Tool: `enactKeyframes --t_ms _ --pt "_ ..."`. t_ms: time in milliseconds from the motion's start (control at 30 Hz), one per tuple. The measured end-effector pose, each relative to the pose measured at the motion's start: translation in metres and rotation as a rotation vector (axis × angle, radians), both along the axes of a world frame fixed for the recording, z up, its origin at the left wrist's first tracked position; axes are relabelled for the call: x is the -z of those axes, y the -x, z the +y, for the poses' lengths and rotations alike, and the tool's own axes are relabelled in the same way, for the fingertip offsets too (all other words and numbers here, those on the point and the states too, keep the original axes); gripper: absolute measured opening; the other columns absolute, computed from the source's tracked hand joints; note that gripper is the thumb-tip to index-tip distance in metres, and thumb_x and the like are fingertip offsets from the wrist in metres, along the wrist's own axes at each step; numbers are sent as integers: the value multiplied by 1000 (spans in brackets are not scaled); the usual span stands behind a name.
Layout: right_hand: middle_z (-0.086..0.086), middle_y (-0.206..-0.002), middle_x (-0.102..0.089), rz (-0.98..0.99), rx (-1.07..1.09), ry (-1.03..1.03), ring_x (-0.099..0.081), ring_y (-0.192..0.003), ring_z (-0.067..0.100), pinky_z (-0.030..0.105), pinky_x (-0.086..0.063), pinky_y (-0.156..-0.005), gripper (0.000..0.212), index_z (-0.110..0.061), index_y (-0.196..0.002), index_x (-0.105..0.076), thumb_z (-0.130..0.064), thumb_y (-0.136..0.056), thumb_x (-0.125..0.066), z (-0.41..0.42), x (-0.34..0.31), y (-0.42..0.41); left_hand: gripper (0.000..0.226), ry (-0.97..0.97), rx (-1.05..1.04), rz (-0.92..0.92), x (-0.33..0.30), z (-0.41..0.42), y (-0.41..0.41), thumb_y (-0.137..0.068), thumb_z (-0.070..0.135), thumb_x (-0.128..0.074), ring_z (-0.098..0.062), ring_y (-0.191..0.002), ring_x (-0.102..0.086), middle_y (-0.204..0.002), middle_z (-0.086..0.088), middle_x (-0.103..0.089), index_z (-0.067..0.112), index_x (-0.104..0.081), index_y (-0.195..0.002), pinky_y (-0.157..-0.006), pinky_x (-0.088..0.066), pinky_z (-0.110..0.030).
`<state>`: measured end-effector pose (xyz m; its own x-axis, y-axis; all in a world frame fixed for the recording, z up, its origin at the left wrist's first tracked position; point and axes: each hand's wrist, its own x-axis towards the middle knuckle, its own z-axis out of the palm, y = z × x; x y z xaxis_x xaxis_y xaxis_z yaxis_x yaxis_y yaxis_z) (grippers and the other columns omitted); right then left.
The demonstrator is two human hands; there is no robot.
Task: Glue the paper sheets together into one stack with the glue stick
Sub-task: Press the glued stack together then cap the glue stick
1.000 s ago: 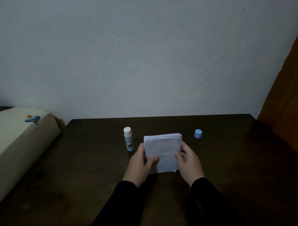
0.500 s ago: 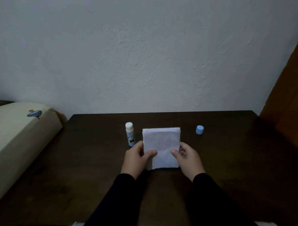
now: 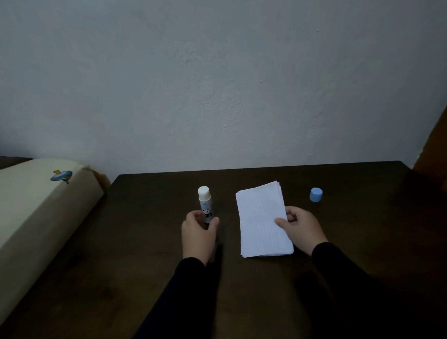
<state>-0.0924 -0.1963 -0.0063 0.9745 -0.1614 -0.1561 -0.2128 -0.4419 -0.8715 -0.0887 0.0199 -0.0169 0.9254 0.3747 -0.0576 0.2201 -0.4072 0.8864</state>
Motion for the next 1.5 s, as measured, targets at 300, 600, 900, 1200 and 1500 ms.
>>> enactKeyframes --t_ms 300,600,900,1200,1500 --pt "-8 -98 -56 44 45 159 -52 -94 7 24 -39 -81 29 -16 -123 -58 -18 -94 -60 -15 11 -21 50 46 16 -53 8 1 -24 -90 23 -65 -16 -119 -53 -132 -2 -56 18 -47 -136 -98 -41 -29" --pt "1 -114 -62 83 103 257 -51 -93 9 25 -40 -83 29 -14 -121 -58 -18 -93 -61 -17 19 -29 42 40 91 -84 10 -10 -26 -90 27 -65 -5 -100 -52 -122 3 -60 21 -52 -130 -80 -41 -18" --pt "6 -131 -51 79 106 420 -49 -120 18 32 -41 -101 52 -14 -140 -44 -30 -94 -59 -15 15 -22 44 78 183 -68 3 -19 -15 -88 30 -66 -7 -105 -55 -121 5 -59 24 -52 -130 -90 -46 -25" --pt "-9 -114 -59 -53 -65 -311 -57 -102 5 20 -46 -82 41 -22 -128 -55 -36 -90 -63 18 -33 27 34 110 508 -132 -23 -34 21 -88 29 -67 -1 -100 -60 -110 15 -62 34 -57 -121 -79 -50 -17" --pt "5 -99 -74 -49 136 -876 -72 -91 16 29 -57 -74 17 -15 -102 -66 -15 -85 -69 29 -40 64 35 182 474 -202 -32 -43 60 -75 22 -81 -1 -79 -59 -91 8 -64 26 -66 -106 -67 -46 -13"
